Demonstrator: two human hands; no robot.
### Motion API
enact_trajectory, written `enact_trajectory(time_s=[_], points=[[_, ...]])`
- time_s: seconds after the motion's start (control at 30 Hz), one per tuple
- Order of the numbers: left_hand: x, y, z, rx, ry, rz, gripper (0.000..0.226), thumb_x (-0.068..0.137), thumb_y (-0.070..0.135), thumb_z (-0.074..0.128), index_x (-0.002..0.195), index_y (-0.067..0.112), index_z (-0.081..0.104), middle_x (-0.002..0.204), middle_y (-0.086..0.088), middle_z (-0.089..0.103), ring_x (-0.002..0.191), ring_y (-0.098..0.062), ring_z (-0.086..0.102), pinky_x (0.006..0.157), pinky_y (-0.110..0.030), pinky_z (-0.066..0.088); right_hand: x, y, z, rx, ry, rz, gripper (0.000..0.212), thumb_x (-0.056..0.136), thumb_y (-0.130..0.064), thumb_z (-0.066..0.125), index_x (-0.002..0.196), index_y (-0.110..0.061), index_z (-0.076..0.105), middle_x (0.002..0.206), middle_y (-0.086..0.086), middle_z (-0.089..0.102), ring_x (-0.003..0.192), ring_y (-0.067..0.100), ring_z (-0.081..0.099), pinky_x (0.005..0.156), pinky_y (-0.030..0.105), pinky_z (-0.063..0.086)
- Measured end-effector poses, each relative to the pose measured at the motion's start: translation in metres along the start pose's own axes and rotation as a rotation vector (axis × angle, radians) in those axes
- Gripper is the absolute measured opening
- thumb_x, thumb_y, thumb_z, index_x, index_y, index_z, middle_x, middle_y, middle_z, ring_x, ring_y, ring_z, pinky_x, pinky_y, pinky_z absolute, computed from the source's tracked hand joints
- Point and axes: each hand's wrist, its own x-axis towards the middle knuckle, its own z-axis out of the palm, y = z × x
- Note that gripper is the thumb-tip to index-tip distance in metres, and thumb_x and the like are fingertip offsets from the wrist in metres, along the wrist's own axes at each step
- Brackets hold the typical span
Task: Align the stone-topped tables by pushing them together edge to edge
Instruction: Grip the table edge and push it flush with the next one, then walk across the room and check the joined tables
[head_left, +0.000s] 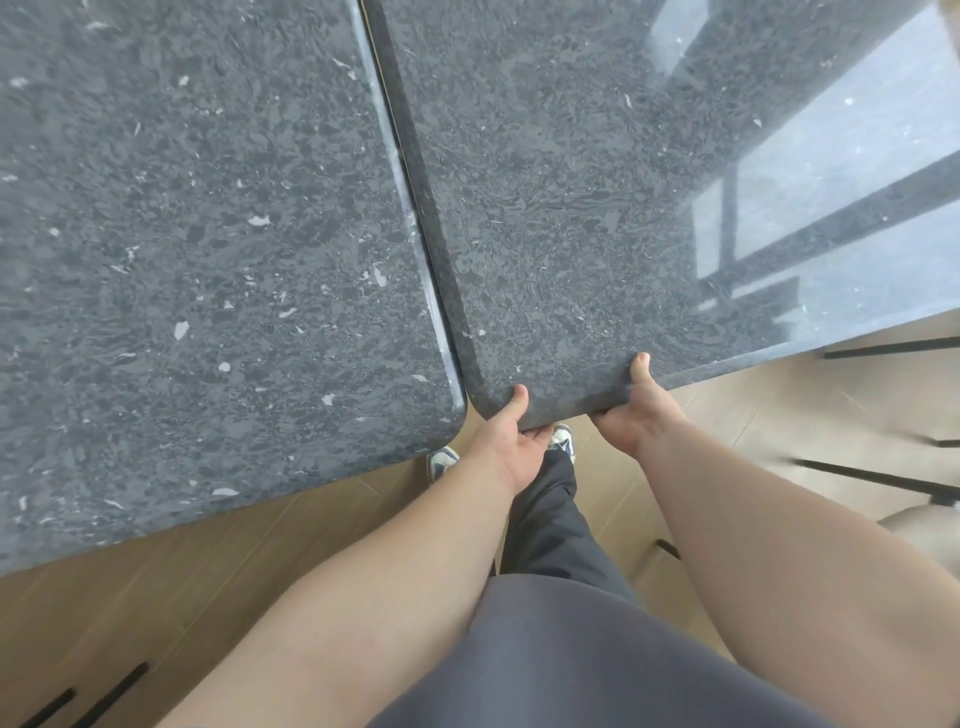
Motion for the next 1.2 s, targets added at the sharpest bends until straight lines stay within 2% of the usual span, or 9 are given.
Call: enact_trajectory(time_s=[0.4,0.53,0.67,0.77,0.83,0.9,0.97,1.03,1.2], points=[[-0.008,0.002,0.002,0.074,0.049,-0.006,0.019,0.099,0.017,0.062,0.111,0.002,0.061,0.11,-0.017,0.072,0.098,-0.028,0.069,0.097,-0.04,0.051,0.0,-0.003,-0.006,-0.029,-0.066,0.008,0.069,0.094,-0.054,0.058,0.142,-0.005,0.045,0.136,0.013,0.062,0.12,0.03,0.061,0.101,0.045,0.05],[-0.01,0.005,0.013,0.166,0.178,-0.025,0.028,0.097,0.018,0.066,0.118,0.003,0.056,0.105,-0.016,0.068,0.112,-0.032,0.064,0.106,-0.043,0.047,0.003,-0.006,-0.006,-0.143,-0.054,-0.005,0.073,0.097,-0.057,0.05,0.148,-0.005,0.039,0.146,0.014,0.054,0.129,0.031,0.055,0.1,0.045,0.049],[-0.034,0.017,0.037,0.196,0.264,-0.057,0.023,0.102,0.008,0.055,0.122,-0.003,0.05,0.106,-0.021,0.06,0.11,-0.041,0.063,0.081,-0.049,0.055,-0.011,-0.018,0.005,-0.161,0.03,0.097,0.063,0.097,-0.052,0.056,0.142,-0.01,0.045,0.14,0.011,0.058,0.126,0.033,0.057,0.092,0.048,0.051],[-0.051,0.025,0.044,0.23,0.338,-0.024,0.026,0.1,0.001,0.05,0.125,-0.003,0.045,0.139,-0.025,0.039,0.136,-0.045,0.043,0.105,-0.051,0.045,-0.027,-0.039,0.011,-0.212,0.052,0.21,0.052,0.102,-0.032,0.054,0.147,-0.009,0.041,0.153,0.015,0.044,0.139,0.036,0.044,0.11,0.052,0.039],[-0.061,0.025,0.049,0.26,0.343,0.024,0.019,0.097,0.001,0.049,0.116,-0.002,0.047,0.128,-0.025,0.042,0.127,-0.043,0.048,0.111,-0.05,0.041,-0.039,-0.055,0.011,-0.255,0.061,0.212,0.063,0.101,-0.015,0.051,0.157,-0.01,0.021,0.164,0.019,0.019,0.15,0.039,0.023,0.118,0.056,0.029],[-0.075,0.018,0.058,0.308,0.335,0.092,0.008,0.098,0.001,0.046,0.106,-0.001,0.045,0.101,-0.017,0.044,0.098,-0.034,0.057,0.098,-0.042,0.045,-0.053,-0.068,0.009,-0.305,0.023,0.192,0.067,0.098,-0.007,0.051,0.156,-0.012,0.018,0.164,0.024,0.009,0.151,0.042,0.017,0.118,0.059,0.028],[-0.085,0.01,0.073,0.299,0.26,0.202,0.01,0.1,0.002,0.04,0.108,0.0,0.046,0.111,-0.019,0.048,0.094,-0.03,0.055,0.092,-0.041,0.045,-0.07,-0.083,0.006,-0.392,-0.103,0.199,0.055,0.098,-0.006,0.05,0.149,-0.004,0.029,0.161,0.027,0.019,0.148,0.042,0.026,0.117,0.055,0.032],[-0.098,0.0,0.092,0.242,0.145,0.29,0.023,0.1,0.002,0.035,0.115,-0.003,0.052,0.128,-0.021,0.054,0.117,-0.033,0.055,0.103,-0.045,0.044,-0.085,-0.105,0.005,-0.431,-0.263,0.184,0.048,0.101,-0.007,0.046,0.146,0.004,0.035,0.154,0.026,0.037,0.141,0.04,0.04,0.112,0.049,0.039],[-0.133,-0.046,0.161,0.271,-0.036,0.468,0.025,0.101,0.002,0.038,0.112,0.002,0.06,0.116,-0.019,0.069,0.108,-0.034,0.067,0.09,-0.045,0.053,-0.136,-0.188,0.0,-0.476,-0.534,0.048,0.034,0.103,-0.012,0.042,0.133,-0.001,0.052,0.13,0.018,0.063,0.117,0.029,0.062,0.09,0.04,0.052]])
